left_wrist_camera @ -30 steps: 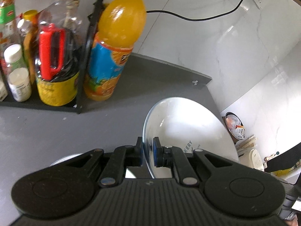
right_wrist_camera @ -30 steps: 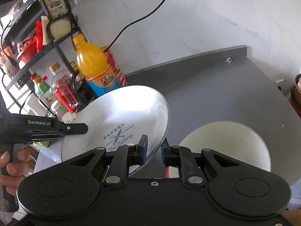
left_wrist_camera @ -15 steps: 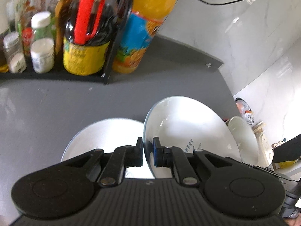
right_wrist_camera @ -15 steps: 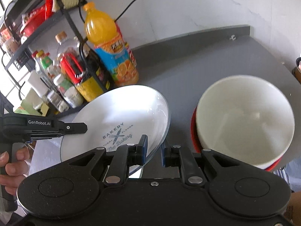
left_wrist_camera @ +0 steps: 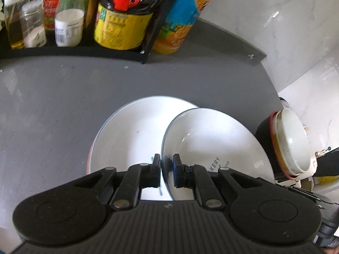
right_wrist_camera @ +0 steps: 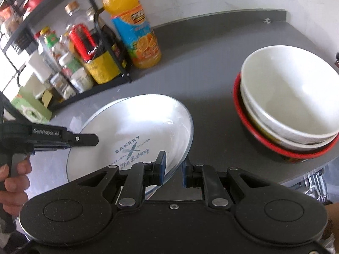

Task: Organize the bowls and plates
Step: 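Carry the 'Bakery' plate with both grippers and lower it onto the 'Sweet' plate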

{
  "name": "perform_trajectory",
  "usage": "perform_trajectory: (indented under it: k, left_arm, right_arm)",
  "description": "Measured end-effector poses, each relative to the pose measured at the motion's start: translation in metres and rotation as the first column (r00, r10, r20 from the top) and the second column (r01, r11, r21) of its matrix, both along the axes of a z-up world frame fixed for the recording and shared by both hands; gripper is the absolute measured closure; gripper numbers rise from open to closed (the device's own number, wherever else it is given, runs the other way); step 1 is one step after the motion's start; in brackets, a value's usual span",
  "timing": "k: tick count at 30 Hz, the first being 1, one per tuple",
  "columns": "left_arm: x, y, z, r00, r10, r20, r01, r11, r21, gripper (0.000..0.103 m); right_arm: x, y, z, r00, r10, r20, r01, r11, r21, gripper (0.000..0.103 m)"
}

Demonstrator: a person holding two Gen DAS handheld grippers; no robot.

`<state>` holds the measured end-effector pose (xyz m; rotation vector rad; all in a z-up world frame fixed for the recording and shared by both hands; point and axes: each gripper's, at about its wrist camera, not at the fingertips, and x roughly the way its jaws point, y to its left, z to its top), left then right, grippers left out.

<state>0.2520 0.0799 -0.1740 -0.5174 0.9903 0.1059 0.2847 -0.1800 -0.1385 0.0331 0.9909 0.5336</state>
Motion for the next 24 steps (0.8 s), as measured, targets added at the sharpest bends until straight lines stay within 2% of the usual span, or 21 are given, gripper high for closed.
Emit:
perform_trajectory:
  k: [9, 17, 24]
  left_arm:
    - [-0.01, 0.007, -0.013, 1.0, 0.009, -0.02, -0.009, 1.0, 0.005, 0.092]
    - [-0.016, 0.01, -0.027, 0.998, 0.025, -0.051, -0.024, 1.0, 0.017, 0.09]
    - [-0.018, 0.012, -0.03, 0.999, 0.024, -0.043, -0.022, 0.999, 0.03, 0.089]
  right_arm:
    - [-0.007, 0.013, -0.004, 1.0, 0.027, 0.0, -0.027, 0.999, -0.04, 0.088]
    - [-0.015, 0.031, -0.011, 0.998, 0.056, 0.021, -0.054, 0.992, -0.113, 0.088]
    - [-0.019, 0.04, -0.016, 0.997, 0.067, 0.024, -0.063, 0.986, -0.155, 0.086]
